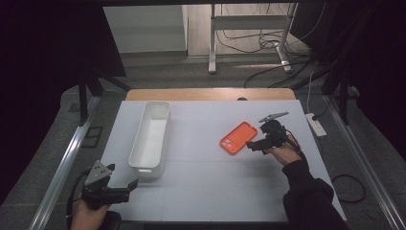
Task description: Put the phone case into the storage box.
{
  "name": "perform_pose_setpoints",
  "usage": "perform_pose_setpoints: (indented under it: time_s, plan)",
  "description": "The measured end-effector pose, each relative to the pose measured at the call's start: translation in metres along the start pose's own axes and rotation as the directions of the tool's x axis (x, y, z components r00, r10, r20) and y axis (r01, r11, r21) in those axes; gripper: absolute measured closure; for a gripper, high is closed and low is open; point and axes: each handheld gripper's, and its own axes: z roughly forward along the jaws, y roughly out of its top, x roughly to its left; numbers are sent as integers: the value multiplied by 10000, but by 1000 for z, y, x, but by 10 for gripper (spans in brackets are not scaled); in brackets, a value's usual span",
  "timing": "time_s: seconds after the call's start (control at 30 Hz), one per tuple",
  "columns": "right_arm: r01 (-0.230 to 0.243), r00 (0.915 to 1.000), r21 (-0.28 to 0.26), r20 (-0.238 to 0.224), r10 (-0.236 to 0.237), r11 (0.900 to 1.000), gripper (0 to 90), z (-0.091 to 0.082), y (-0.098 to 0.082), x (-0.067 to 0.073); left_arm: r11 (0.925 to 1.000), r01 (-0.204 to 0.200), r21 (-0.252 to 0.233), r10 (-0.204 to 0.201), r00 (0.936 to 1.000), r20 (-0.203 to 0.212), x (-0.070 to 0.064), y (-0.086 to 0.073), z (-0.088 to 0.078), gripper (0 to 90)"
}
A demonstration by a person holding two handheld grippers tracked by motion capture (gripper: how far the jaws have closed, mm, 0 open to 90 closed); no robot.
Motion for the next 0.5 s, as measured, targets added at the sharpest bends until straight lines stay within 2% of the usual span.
perform_pose_setpoints:
  time_s: [0.17, 0.33, 0.5]
  plan:
    - [31, 10000, 34, 42, -31, 10000, 0, 5, 7, 0, 10000, -3, 0, 3, 10000, 1, 0, 0, 0, 27]
    - [-263, 9997, 37, -23, 264, 9996, 0, 14, 16, -3, 10000, 6, 0, -6, 10000, 4, 0, 0, 0, 27]
    - [-320, 9995, 118, -24, 320, 9994, 0, 21, 21, -7, 10000, 29, -9, -29, 10000, 18, 0, 0, 0, 27]
